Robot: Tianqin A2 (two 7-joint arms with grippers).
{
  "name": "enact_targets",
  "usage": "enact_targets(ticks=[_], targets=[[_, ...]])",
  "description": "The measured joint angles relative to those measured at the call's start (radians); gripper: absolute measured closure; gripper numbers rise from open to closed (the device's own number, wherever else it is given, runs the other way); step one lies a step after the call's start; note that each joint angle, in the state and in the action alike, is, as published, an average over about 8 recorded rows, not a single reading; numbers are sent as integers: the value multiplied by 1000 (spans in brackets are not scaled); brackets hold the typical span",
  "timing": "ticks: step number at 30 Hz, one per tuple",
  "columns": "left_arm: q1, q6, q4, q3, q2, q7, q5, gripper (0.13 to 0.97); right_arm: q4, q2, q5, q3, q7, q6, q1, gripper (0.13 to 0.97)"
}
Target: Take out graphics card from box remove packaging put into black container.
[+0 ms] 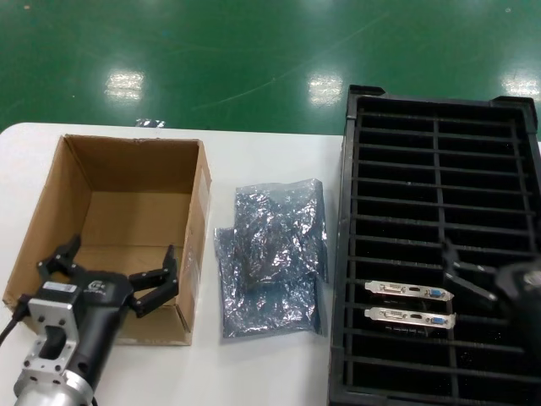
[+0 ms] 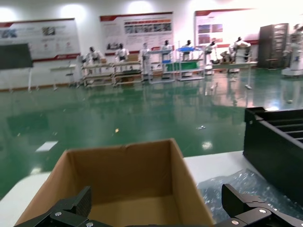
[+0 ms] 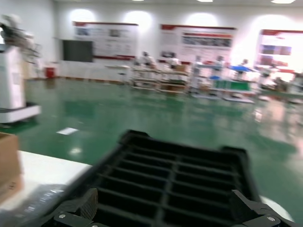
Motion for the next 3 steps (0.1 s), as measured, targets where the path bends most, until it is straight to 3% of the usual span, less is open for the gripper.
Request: enact_targets(ticks=[3], targets=[[3,-11,8,2,-3,4,-23,132,4,-7,10,9,-8,30,-21,129]])
